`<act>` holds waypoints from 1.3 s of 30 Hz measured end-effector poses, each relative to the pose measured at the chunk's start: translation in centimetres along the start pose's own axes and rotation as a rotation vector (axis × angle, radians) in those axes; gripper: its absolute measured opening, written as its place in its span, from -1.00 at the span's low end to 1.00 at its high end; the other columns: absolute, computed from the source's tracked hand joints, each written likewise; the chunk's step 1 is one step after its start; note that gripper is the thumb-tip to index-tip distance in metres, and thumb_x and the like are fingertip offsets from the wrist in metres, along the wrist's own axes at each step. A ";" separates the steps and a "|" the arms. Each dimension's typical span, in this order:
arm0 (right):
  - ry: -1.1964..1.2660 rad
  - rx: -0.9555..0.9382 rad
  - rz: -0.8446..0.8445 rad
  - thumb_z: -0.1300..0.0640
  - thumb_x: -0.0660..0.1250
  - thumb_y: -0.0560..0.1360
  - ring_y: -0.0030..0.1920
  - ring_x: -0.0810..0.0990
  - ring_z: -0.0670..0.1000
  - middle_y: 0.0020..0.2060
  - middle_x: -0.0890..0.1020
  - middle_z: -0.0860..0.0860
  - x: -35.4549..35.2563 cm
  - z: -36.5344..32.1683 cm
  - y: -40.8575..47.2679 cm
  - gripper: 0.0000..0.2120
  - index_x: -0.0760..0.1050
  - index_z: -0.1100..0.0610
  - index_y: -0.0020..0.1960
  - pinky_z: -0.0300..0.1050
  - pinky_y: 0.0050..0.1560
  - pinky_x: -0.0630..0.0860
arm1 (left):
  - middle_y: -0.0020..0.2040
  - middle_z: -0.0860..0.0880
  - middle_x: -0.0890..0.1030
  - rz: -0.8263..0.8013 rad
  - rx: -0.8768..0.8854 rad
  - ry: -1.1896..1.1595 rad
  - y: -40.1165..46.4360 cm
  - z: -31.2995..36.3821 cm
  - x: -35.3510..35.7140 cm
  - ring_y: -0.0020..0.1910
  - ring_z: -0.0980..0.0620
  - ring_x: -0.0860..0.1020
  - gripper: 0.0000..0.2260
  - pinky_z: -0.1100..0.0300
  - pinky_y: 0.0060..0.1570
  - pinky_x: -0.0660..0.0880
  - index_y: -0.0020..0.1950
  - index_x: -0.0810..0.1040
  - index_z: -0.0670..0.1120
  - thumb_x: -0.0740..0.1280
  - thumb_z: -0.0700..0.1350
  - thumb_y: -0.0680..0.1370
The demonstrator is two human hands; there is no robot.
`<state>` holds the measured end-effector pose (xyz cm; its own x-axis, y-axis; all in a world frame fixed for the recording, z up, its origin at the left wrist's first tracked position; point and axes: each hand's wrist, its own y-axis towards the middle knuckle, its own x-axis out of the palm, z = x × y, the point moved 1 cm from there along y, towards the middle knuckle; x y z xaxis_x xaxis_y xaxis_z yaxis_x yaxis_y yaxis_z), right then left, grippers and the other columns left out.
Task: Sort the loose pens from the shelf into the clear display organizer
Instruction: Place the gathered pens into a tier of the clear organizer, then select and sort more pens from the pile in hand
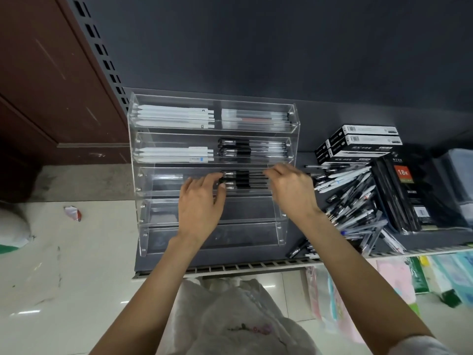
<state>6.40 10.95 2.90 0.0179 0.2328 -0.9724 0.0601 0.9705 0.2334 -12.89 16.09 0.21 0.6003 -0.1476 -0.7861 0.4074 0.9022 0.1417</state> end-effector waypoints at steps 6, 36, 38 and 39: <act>0.028 0.067 0.004 0.36 0.40 0.31 -0.23 0.63 0.04 -0.33 0.67 0.04 -0.3 -0.5 -0.2 -0.85 0.64 0.17 -0.18 -0.16 -0.37 0.54 | -0.10 -0.10 0.67 -0.002 0.015 0.007 -0.5 0.1 -0.1 -0.06 -0.11 0.62 -0.78 -0.07 0.38 0.27 0.21 0.54 -0.11 0.27 -0.13 0.58; 0.295 0.142 -0.269 0.11 0.48 0.36 0.38 0.29 0.21 0.38 0.36 0.14 2.2 22.9 -23.6 -0.41 0.37 0.04 0.34 0.14 0.28 0.39 | 0.36 -0.09 0.31 -0.588 -0.163 0.310 -6.2 18.2 18.9 0.35 -0.15 0.26 -0.26 0.00 0.36 0.25 0.49 0.18 0.01 0.44 0.06 0.40; 0.320 0.102 -0.275 0.09 0.46 0.39 0.40 0.27 0.20 0.39 0.35 0.16 2.4 22.8 -23.4 -0.41 0.35 0.04 0.37 0.13 0.34 0.31 | 0.37 -0.11 0.33 -0.587 -0.156 0.267 -6.5 17.4 18.8 0.34 -0.16 0.27 -0.22 0.02 0.37 0.23 0.49 0.19 0.00 0.49 0.03 0.35; 0.332 0.086 -0.272 0.08 0.45 0.39 0.40 0.25 0.20 0.39 0.35 0.17 2.5 22.7 -23.2 -0.42 0.36 0.04 0.37 0.13 0.36 0.27 | 0.37 -0.11 0.33 -0.596 -0.146 0.282 -6.5 17.1 18.7 0.35 -0.17 0.28 -0.19 0.02 0.38 0.23 0.49 0.19 0.00 0.50 0.04 0.33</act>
<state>27.74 -12.37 -4.85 -0.3308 -0.0096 -0.9437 0.1014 0.9938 -0.0456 7.52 0.53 -5.11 0.0912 -0.5436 -0.8344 0.5045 0.7476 -0.4319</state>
